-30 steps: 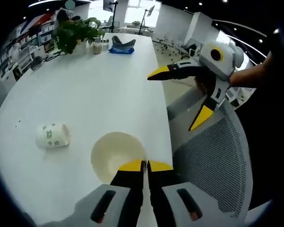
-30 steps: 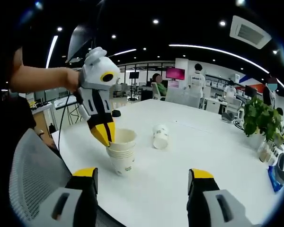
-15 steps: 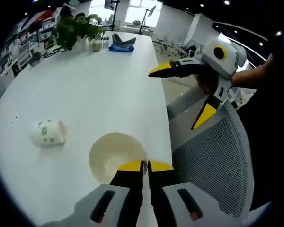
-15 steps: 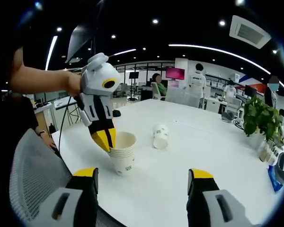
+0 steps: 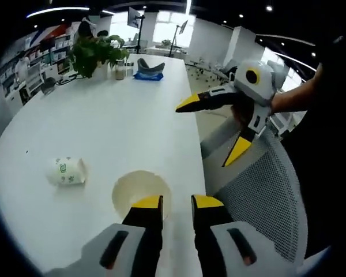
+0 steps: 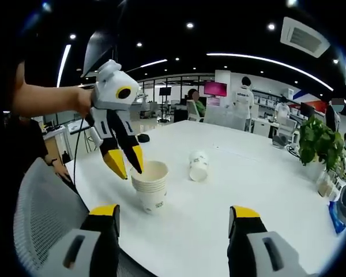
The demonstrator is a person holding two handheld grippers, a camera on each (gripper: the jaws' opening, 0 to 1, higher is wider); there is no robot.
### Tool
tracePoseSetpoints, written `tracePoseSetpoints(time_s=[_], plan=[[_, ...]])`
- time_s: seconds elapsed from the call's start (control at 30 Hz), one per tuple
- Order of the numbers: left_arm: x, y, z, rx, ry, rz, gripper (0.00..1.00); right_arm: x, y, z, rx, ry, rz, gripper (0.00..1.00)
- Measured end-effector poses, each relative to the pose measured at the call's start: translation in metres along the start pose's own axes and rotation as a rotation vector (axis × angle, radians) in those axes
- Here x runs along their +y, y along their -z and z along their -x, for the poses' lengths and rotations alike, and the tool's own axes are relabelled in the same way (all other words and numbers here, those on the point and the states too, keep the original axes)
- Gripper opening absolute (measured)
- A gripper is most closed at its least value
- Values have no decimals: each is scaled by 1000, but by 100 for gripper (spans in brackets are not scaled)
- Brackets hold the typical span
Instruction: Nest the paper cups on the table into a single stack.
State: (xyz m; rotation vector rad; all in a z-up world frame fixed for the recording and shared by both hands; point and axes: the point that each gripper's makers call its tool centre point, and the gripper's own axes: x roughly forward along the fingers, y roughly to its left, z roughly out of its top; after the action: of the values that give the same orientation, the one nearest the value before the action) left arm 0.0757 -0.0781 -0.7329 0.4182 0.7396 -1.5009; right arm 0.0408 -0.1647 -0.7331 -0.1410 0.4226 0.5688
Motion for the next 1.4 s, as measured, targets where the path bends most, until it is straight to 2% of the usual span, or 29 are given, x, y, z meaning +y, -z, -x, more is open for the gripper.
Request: tracePoseSetpoints(time_s=[0.17,0.3,0.37,0.47,0.57,0.67,0.73,0.87,1.07,1.4], plan=[[5,-8,18,-85,-90,1,22,-2,0,1,14,-6,-8,78],[8,-18,32,-186,-169,4,26,-7,-5,4,18,-6,-40,78],[6,-19,36,-207,-189,2,28,-8,-8,3,27,-6,-38,77],[5,-19,44,-246,-233,16,34,-13,-18,0,32,-1,0,77],[6,-21,54,-297,-282,48,38,-20,-28,-5,28,1,2,77],[7,-17,62,-312,-321,52,43,-24,-35,-10,26,1,2,78],[10,-13,67,-310,-351,64,46,-26,-36,-15,37,-5,13,78],[17,-11,81,-351,-412,107,50,-31,-35,-23,50,-14,25,78],[23,-8,95,-375,-494,125,57,-41,-37,-34,61,-20,25,77],[16,2,106,-381,-541,162,66,-62,-42,-65,77,-15,25,75]])
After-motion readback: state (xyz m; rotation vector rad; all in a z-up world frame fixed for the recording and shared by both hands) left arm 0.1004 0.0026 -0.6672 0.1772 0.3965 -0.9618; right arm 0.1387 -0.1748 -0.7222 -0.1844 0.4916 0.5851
